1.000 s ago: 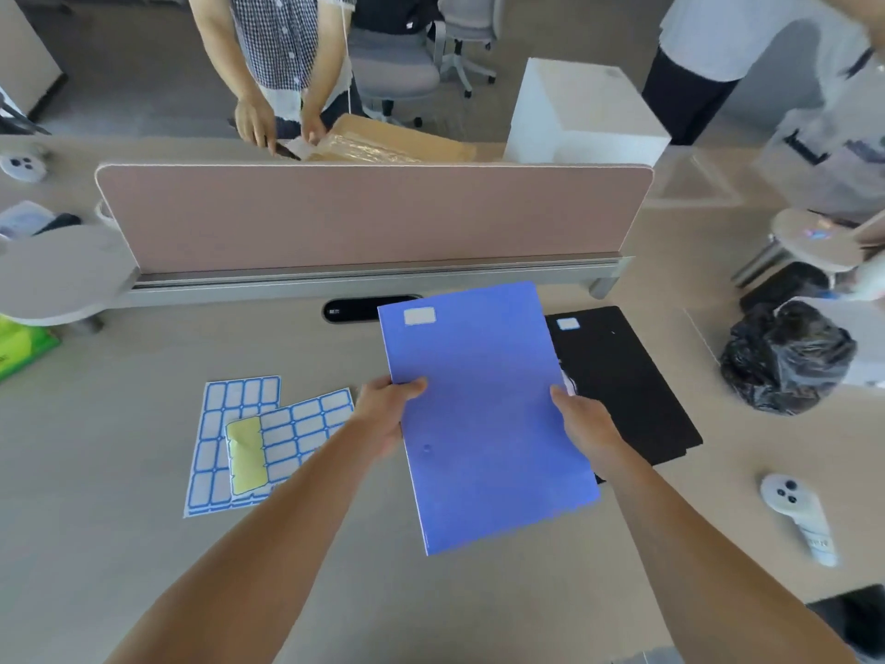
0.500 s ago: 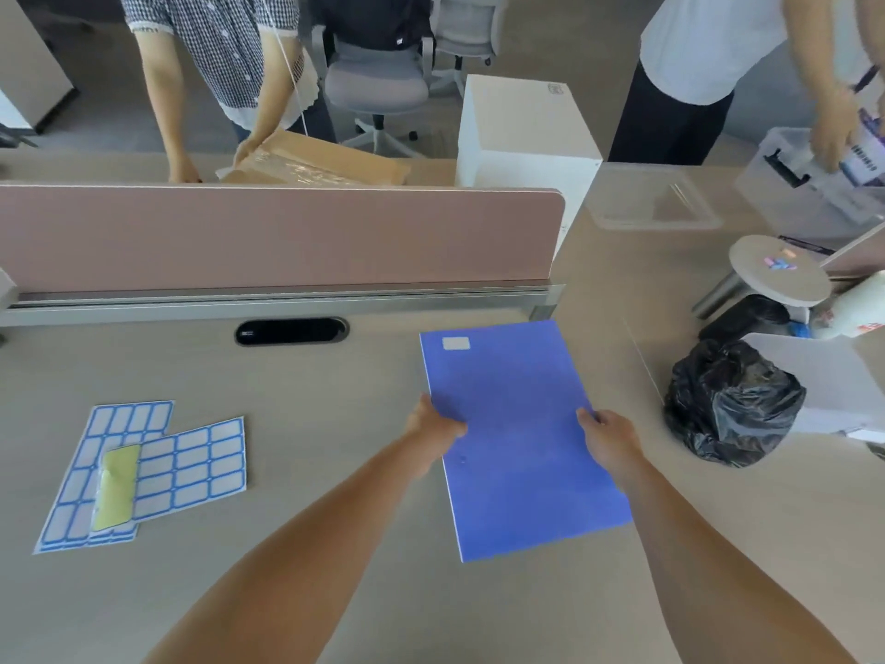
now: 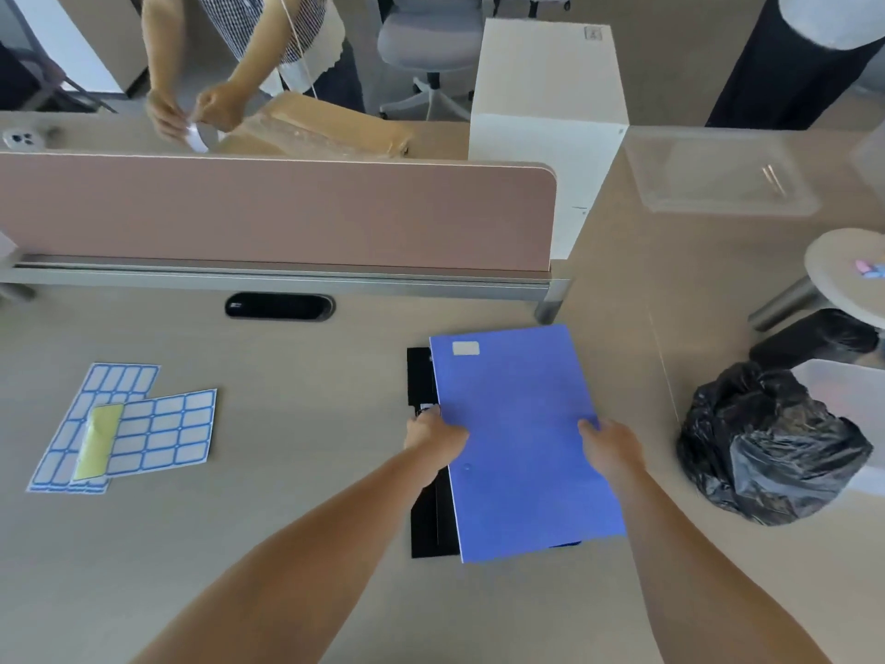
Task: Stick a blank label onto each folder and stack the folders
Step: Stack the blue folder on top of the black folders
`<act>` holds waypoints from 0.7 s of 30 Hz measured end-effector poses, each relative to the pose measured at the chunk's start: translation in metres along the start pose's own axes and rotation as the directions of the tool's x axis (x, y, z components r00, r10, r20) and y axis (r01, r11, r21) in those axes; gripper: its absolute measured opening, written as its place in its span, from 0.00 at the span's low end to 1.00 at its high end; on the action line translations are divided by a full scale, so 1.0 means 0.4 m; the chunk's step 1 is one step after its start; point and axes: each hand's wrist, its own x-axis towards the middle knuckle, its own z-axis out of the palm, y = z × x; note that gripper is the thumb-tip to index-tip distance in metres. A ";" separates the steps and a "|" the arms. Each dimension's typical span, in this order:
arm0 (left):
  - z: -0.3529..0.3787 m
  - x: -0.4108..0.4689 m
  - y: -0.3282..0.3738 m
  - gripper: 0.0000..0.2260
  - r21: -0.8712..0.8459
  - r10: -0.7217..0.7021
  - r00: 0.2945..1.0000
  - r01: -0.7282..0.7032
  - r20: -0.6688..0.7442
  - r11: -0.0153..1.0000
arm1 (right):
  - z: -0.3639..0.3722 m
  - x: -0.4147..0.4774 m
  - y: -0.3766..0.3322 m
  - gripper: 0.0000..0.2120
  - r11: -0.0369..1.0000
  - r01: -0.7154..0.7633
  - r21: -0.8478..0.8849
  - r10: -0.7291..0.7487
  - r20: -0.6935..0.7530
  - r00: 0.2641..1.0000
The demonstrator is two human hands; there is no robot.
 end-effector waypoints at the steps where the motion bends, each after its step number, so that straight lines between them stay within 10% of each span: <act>1: 0.005 0.000 0.003 0.16 0.015 0.018 1.000 -0.018 -0.010 1.000 | 0.006 0.008 0.003 0.26 1.000 -0.008 0.022 0.008 0.007 1.000; 21: -0.022 0.014 -0.026 0.39 0.018 0.011 0.999 -0.010 -0.044 1.000 | 0.071 -0.029 -0.062 0.20 1.000 -0.012 0.001 0.012 0.042 0.999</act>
